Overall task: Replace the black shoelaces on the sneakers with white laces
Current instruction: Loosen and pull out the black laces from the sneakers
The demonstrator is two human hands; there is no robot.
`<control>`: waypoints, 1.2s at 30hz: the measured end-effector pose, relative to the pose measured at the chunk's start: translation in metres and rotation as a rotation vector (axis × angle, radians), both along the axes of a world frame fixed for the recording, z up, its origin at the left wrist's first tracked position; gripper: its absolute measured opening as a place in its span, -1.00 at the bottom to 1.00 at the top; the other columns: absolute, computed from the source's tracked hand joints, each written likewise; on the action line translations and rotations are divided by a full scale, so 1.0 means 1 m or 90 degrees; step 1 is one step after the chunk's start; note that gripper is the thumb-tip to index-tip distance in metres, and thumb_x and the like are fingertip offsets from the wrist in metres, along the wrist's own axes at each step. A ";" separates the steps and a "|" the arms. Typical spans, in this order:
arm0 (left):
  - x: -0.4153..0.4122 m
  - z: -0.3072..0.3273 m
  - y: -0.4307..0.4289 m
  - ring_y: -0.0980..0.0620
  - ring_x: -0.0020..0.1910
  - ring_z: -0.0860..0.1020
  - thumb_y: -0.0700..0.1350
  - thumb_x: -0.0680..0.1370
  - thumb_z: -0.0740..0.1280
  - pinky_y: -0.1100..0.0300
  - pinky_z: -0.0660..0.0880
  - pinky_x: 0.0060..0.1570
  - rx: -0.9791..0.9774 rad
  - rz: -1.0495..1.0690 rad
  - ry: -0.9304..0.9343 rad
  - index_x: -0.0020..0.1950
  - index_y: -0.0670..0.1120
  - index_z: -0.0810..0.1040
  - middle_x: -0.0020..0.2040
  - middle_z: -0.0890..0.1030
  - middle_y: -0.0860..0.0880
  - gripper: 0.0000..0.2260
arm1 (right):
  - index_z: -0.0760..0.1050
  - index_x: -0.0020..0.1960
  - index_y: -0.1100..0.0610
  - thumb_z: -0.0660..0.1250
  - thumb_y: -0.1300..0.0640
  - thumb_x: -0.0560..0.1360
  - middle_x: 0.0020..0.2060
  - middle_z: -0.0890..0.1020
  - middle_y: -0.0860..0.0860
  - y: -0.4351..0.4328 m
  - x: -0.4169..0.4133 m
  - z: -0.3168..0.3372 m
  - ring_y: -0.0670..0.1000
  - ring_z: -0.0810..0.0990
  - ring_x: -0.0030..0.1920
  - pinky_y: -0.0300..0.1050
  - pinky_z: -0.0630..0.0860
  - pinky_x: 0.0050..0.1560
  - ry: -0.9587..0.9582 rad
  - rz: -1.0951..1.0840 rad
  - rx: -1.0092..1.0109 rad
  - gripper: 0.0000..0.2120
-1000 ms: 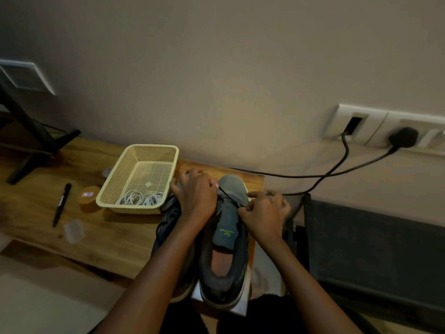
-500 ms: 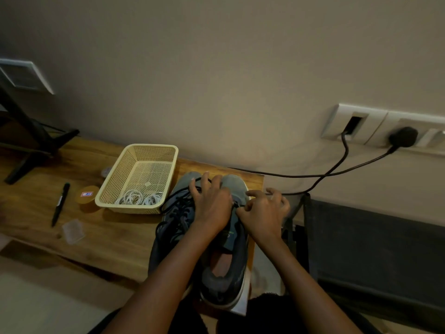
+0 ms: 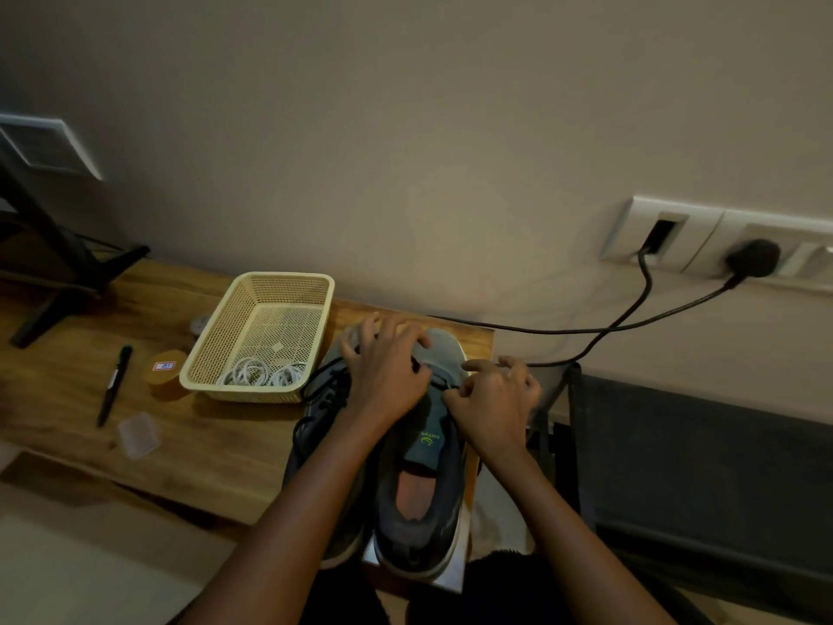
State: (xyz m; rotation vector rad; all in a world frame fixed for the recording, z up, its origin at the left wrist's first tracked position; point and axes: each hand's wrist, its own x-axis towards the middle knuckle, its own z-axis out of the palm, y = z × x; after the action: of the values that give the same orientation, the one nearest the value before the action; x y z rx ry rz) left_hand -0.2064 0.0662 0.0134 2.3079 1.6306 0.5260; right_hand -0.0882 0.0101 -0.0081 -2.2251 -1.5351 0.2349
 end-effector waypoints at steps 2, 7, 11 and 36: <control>0.007 -0.004 -0.005 -0.10 0.49 -0.05 0.00 0.50 0.33 -0.20 -0.19 0.39 -0.019 -0.055 0.094 0.10 0.10 0.50 0.45 0.22 0.03 -0.82 | 0.65 -0.15 0.08 0.29 0.01 0.44 0.26 0.51 -0.15 0.000 -0.001 0.001 0.05 0.16 0.39 -0.06 0.00 0.20 -0.009 -0.002 -0.004 -0.80; 0.015 -0.012 -0.010 -0.15 0.49 -0.07 0.04 0.55 0.28 -0.21 -0.20 0.39 -0.034 -0.036 0.164 0.07 0.08 0.54 0.47 0.20 -0.03 -0.86 | 0.64 -0.09 0.08 0.29 -0.02 0.45 0.25 0.51 -0.14 -0.001 -0.001 0.003 0.05 0.16 0.40 -0.05 0.01 0.25 -0.013 0.000 -0.011 -0.78; 0.017 -0.013 -0.008 -0.12 0.50 -0.07 -0.01 0.60 0.19 -0.19 -0.21 0.39 -0.045 -0.018 0.152 0.07 0.02 0.56 0.48 0.18 0.00 -0.82 | 0.62 0.03 0.11 0.28 0.01 0.45 0.22 0.54 -0.08 -0.004 -0.002 0.006 0.05 0.20 0.38 -0.02 0.06 0.29 -0.021 -0.017 -0.007 -0.74; 0.020 -0.013 -0.010 -0.13 0.49 -0.05 -0.01 0.60 0.18 -0.20 -0.19 0.40 -0.036 -0.031 0.178 0.12 0.00 0.57 0.48 0.20 -0.02 -0.79 | 0.63 0.03 0.13 0.27 -0.03 0.44 0.21 0.55 -0.09 -0.002 -0.003 0.004 0.08 0.22 0.35 0.00 0.07 0.26 -0.057 -0.020 -0.011 -0.69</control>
State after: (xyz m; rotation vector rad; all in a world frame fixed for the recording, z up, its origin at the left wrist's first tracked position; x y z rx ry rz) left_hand -0.1866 0.0564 0.0009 2.4600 1.6768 0.1494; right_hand -0.0911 0.0081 -0.0043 -2.2999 -1.5483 0.1412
